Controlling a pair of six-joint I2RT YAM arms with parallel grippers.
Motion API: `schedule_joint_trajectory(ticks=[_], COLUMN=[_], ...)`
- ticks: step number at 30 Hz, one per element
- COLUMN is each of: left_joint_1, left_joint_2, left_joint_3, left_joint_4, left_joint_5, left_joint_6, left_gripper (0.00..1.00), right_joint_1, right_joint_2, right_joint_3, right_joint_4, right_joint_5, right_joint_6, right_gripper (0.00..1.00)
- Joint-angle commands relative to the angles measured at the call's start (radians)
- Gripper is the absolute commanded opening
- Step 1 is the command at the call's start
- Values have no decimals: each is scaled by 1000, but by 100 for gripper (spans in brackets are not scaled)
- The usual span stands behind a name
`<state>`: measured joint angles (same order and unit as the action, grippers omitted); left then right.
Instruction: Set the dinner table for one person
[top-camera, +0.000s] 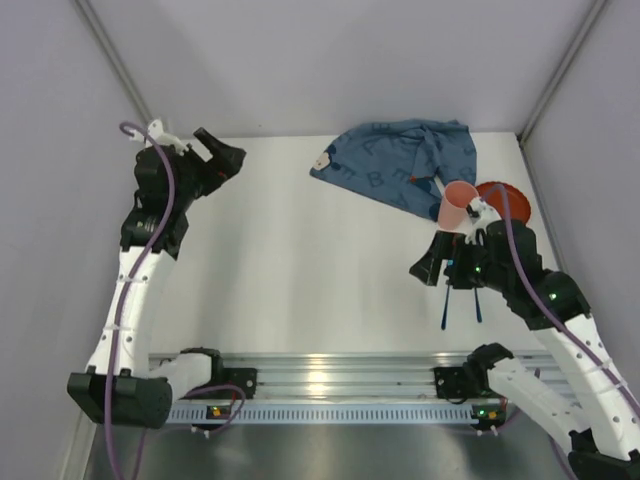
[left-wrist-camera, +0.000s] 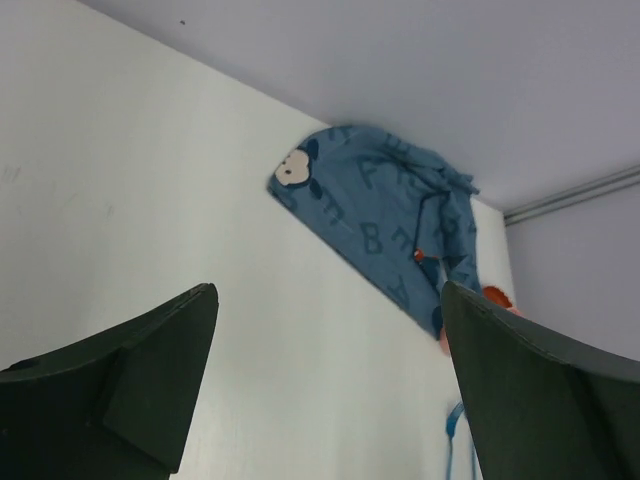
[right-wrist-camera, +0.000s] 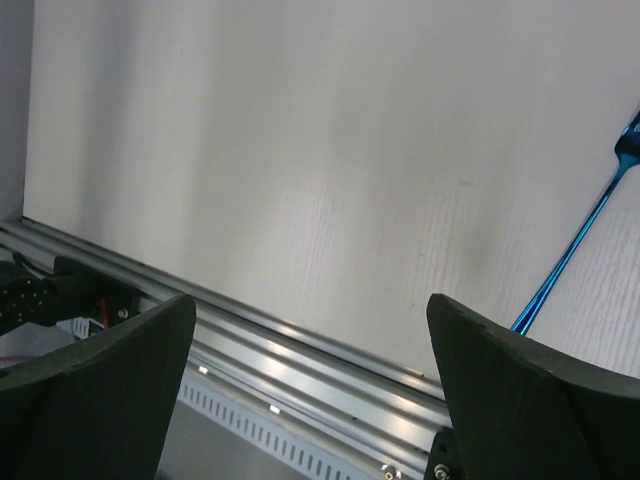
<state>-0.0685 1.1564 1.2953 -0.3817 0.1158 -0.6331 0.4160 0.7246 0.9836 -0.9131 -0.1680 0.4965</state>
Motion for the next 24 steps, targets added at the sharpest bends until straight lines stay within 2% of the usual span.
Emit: schedule_joint_trajectory(ticks=[1,3,4,5,7,10,11,12,15,16,17,19,22,24], left_joint_1=[-2,-2,-2,-4,-66,-233,-275,-286,-356,-376,-411,-441,-462,-464], left_joint_2=[-171,-263,-271,-267,-212,-122,-82,-23,217,282,427,561,779,930], left_joint_3=[-104,-264,-412,-450,-424,-403,-380,-349,-222,-136,-81,84,229,298], left_joint_4=[67,365,505,617,500,451,414,303,233,210,183,135,205,250], left_joint_5=[-10,60,206,219,103,-34,-142,-180,-286,-291,-327,-343,-286,-259], left_joint_6=[-190,-224,-247,-329,-340,-228,-232,-244,-246,-240,-235,-235,-272,-350], left_gripper=[99,99,99,99,99,99,99,99,99,99,99,99,99,99], right_joint_1=[14,17,17,18,18,18,18,18,18,18,18,18,17,17], right_joint_2=[-54,-77,-100,-111,-129,-148,-143,-120,-76,-59,-56,-65,-73,-70], right_joint_3=[-17,-46,-59,-81,-94,-112,-112,-109,-82,-76,-60,-45,-11,13], right_joint_4=[34,48,62,72,95,111,94,79,33,30,13,-12,-61,-89], right_joint_5=[-62,-106,-126,-145,-188,-231,-232,-219,-186,-191,-183,-116,-30,34], right_joint_6=[25,43,51,59,76,80,76,60,28,22,16,14,25,39], right_gripper=[100,100,100,100,100,100,100,100,100,100,100,100,100,100])
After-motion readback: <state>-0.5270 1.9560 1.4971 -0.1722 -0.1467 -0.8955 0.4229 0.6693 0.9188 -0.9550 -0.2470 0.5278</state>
